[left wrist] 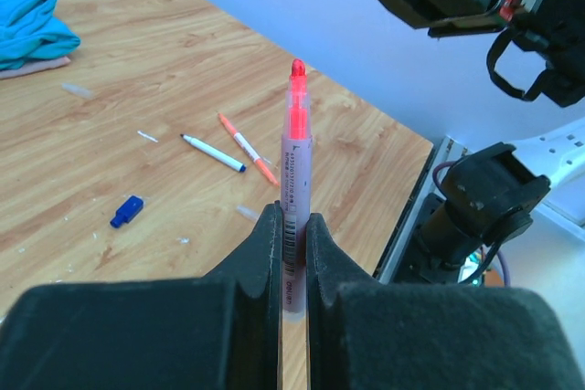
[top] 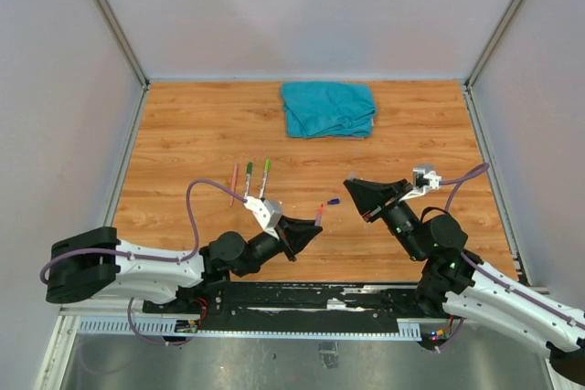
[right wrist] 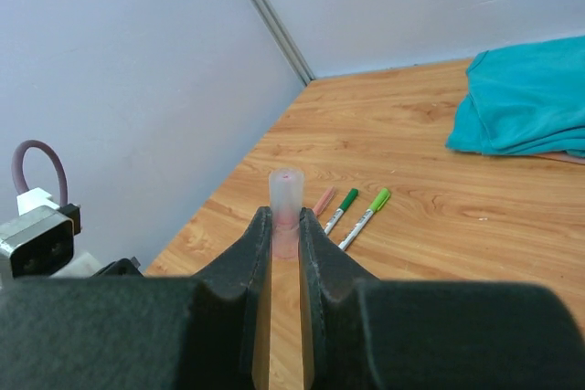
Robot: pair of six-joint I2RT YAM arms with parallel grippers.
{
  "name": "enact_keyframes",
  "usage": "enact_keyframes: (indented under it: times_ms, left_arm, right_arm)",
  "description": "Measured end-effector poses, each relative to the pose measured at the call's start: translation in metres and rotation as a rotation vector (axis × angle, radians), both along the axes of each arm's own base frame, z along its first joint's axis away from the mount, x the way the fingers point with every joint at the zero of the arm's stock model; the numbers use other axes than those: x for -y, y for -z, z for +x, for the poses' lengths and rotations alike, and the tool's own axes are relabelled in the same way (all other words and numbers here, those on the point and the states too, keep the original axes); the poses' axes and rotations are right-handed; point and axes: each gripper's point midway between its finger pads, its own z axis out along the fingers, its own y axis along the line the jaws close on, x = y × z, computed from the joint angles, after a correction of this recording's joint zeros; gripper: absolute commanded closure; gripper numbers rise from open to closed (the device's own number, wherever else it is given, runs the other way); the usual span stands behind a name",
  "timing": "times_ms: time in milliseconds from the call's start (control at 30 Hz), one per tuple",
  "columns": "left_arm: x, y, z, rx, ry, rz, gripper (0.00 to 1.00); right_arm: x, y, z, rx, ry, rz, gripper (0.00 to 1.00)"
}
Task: Insert the pens into the pen caps
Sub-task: Insert the pen cap onto the pen.
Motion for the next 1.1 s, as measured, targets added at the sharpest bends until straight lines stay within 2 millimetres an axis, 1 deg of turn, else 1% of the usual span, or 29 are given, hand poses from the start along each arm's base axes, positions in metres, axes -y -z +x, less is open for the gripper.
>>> enact_keyframes:
  times_ms: [300, 367, 467, 700, 900, 1100]
  left_arm:
    - [0.009, 0.009, 0.004, 0.024, -0.005, 0.002, 0.99]
    - [0.01, 0.01, 0.004, 0.024, -0.006, 0.002, 0.99]
    - [0.01, 0.009, 0.004, 0.026, -0.006, -0.004, 1.0]
    - [0.009, 0.007, 0.005, 0.026, -0.013, -0.011, 0.99]
    - [0.006, 0.005, 0.006, 0.028, -0.023, -0.027, 1.0]
    - [0.006, 0.004, 0.006, 0.029, -0.023, -0.029, 1.0]
  right_arm:
    - [0.0, -0.002, 0.003, 0.004, -0.055, 0.008, 0.99]
    - [-0.002, -0.001, 0.004, -0.002, -0.074, 0.019, 0.99]
    - [-0.008, 0.007, 0.004, -0.022, -0.11, 0.025, 0.99]
    - [-0.025, 0.015, -0.006, -0.027, -0.216, 0.034, 0.99]
    - [-0.029, 0.018, -0.013, -0.017, -0.261, 0.042, 0.99]
    - [-0.032, 0.013, -0.019, 0.007, -0.297, 0.052, 0.99]
